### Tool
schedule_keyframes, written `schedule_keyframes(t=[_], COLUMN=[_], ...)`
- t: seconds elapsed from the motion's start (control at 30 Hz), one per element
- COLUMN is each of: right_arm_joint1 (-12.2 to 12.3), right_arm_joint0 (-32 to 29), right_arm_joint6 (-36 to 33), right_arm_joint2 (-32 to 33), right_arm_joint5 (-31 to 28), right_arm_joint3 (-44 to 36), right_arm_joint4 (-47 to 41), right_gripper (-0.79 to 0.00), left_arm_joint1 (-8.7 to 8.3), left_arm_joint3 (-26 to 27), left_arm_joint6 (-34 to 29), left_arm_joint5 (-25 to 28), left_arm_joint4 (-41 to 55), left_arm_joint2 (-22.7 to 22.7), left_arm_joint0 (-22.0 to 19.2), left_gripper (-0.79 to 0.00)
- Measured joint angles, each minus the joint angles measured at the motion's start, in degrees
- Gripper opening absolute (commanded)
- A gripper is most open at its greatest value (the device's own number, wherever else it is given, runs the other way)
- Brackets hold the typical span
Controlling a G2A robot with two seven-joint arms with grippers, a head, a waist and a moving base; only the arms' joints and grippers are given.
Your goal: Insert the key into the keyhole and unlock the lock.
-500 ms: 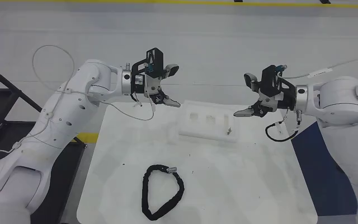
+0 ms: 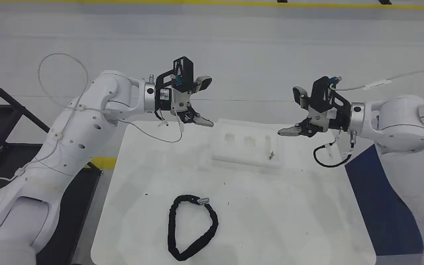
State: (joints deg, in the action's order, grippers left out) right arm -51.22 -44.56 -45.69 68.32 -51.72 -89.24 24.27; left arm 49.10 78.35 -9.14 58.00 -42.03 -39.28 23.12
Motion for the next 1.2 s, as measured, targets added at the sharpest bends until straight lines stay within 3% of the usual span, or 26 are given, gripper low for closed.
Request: schedule_keyframes(t=[0.23,0.43,0.63,0.87,1.2], right_arm_joint1=[-0.66,-2.13,-4.25,-7.17,-11.51], right_arm_joint0=[1.21,3.56,6.67,9.73,12.58], right_arm_joint6=[-0.12,-2.87,-6.21,-10.44,-12.56], right_arm_joint2=[-3.79,-9.36,-15.66,-21.76,-27.80], right_arm_joint5=[4.51,12.70,18.19,31.48,40.66], right_arm_joint3=[6.18,12.00,16.85,23.18,33.07], right_arm_joint4=[1.82,1.63,-0.51,-2.41,-7.36], right_gripper=[0.000,0.000,0.000,0.000,0.000], left_arm_joint1=[0.00,0.00,0.00,0.00,0.00], left_arm_joint3=[0.00,0.00,0.00,0.00,0.00], left_arm_joint6=[0.00,0.00,0.00,0.00,0.00], left_arm_joint5=[0.00,0.00,0.00,0.00,0.00], left_arm_joint4=[0.00,0.00,0.00,0.00,0.00], left_arm_joint2=[0.00,0.00,0.00,0.00,0.00], left_arm_joint0=[0.00,0.00,0.00,0.00,0.00], left_gripper=[0.000,0.000,0.000,0.000,0.000])
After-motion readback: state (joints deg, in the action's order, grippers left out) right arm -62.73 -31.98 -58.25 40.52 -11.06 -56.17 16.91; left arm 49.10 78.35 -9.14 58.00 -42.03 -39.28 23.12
